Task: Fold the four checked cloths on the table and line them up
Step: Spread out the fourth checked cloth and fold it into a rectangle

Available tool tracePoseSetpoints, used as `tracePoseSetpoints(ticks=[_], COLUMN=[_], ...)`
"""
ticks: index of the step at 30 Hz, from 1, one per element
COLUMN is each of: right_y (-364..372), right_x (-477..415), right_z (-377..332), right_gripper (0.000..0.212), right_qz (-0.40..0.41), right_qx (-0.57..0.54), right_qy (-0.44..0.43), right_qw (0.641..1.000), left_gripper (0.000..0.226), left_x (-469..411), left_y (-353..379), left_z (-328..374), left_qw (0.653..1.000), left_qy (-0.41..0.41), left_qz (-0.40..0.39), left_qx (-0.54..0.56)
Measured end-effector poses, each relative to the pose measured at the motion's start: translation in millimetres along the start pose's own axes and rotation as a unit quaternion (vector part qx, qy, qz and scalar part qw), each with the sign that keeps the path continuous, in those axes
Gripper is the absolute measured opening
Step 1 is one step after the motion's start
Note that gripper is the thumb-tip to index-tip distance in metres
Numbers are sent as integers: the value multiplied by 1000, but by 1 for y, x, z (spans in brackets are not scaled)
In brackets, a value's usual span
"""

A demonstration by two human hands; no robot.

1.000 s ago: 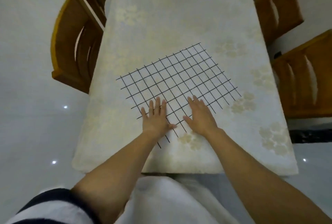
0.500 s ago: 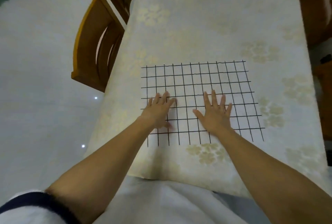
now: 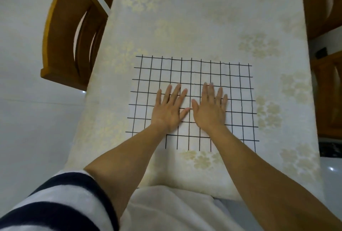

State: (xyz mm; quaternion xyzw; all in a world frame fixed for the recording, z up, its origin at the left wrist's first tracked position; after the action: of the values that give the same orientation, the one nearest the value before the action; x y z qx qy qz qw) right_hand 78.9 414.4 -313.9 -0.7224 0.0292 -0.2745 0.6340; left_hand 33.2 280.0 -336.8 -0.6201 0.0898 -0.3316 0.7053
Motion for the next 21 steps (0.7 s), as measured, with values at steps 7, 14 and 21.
tracePoseSetpoints(ticks=[7,14,21], right_y=[21,6,9], right_x=[-12,-44,-54], right_z=[23,3,49], right_gripper=[77,68,68], right_qz=[20,62,42], right_qx=[19,-1,21], right_qy=[4,-4,28], right_qw=[1000,998,998], left_gripper=[67,61,64], left_x=[-4,-56,-71], left_y=[-2,-30,-23], left_z=[-4,8,-1], left_qw=[1000,998,999], left_qy=[16,11,14], left_qz=[5,34,28], left_qx=[19,58,29])
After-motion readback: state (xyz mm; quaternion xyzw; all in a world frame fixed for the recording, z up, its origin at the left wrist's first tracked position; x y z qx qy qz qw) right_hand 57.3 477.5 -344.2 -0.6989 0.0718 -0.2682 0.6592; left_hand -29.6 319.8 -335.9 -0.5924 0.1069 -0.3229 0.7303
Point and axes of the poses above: each hand's wrist, its own x-axis away from the middle knuckle, its own y-axis out of the palm, z = x × y, the point moved 10 cm from there along -x, towards the middle knuckle, and after that the axes turned 4 degrees about x, right-handed, at the moved point
